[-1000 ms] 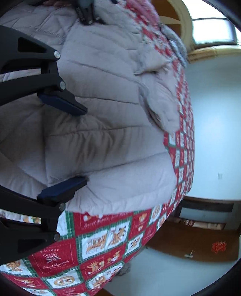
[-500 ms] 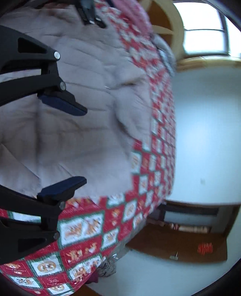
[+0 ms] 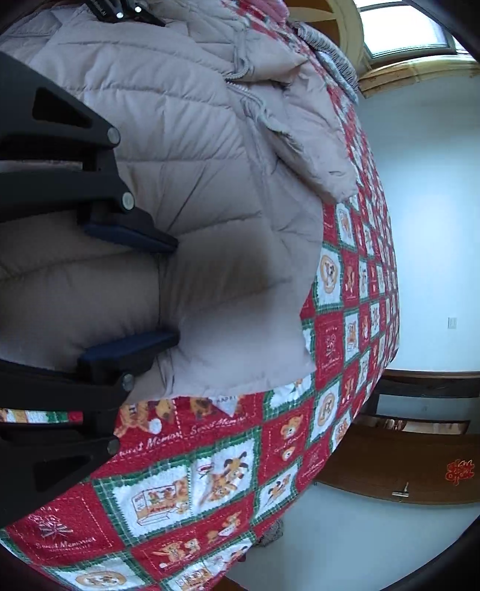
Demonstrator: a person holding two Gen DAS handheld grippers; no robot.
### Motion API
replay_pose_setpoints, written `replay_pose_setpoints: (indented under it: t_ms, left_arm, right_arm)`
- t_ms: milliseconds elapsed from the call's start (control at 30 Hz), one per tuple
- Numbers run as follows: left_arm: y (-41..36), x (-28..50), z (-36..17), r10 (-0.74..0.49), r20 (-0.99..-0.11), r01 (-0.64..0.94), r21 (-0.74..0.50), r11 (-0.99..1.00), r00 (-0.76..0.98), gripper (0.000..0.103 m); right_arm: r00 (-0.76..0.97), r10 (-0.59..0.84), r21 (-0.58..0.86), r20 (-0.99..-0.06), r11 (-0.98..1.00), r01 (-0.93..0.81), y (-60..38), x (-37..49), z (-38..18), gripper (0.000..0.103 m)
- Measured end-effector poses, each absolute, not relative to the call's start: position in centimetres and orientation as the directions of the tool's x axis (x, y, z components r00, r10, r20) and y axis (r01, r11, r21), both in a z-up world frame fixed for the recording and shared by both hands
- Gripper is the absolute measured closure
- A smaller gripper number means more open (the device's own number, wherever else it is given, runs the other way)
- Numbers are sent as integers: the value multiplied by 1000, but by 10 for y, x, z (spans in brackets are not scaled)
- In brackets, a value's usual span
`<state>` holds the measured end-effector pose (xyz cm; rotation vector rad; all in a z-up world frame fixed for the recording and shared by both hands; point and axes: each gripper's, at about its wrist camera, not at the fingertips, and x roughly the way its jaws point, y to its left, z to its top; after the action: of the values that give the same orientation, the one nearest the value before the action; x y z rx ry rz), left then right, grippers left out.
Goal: Fold large clothes
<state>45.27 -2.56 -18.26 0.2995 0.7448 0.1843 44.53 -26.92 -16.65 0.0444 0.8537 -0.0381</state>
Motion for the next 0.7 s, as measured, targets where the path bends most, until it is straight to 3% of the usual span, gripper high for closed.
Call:
replay_pose_setpoints:
  t_ms: [167,267,300,467,600,700]
  left_arm:
    - [-17,462,-188,212,-690,-44,253,966,692,1]
    - [-23,462,-190,231,-678,-49,277,960,698,1]
    - [-25,463,-190,236,-675,-50,284,958,699,1]
    - [-22,470,-191,219,-687,-43,264,964,693,1]
    - [-17,471,-191,197,-697,-40,236,971,690,1]
    - [-18,470,-191,197,-697,-39,236,971,690,1]
  right_arm:
    - [664,-96,-41,-741,994,97,-258,428,-142,55]
    - [726,-113,-36,-678,992,120,-245,403,-115,33]
    - [749,-91,-28,-656,995,97,-237,396,-107,31]
    - [730,69,32,-680,997,-64,-197,399,-115,32]
    - [644,55,20,-763,998,-62,-183,416,-164,31]
    - [639,25,-13,-769,998,-56,-181,420,-171,31]
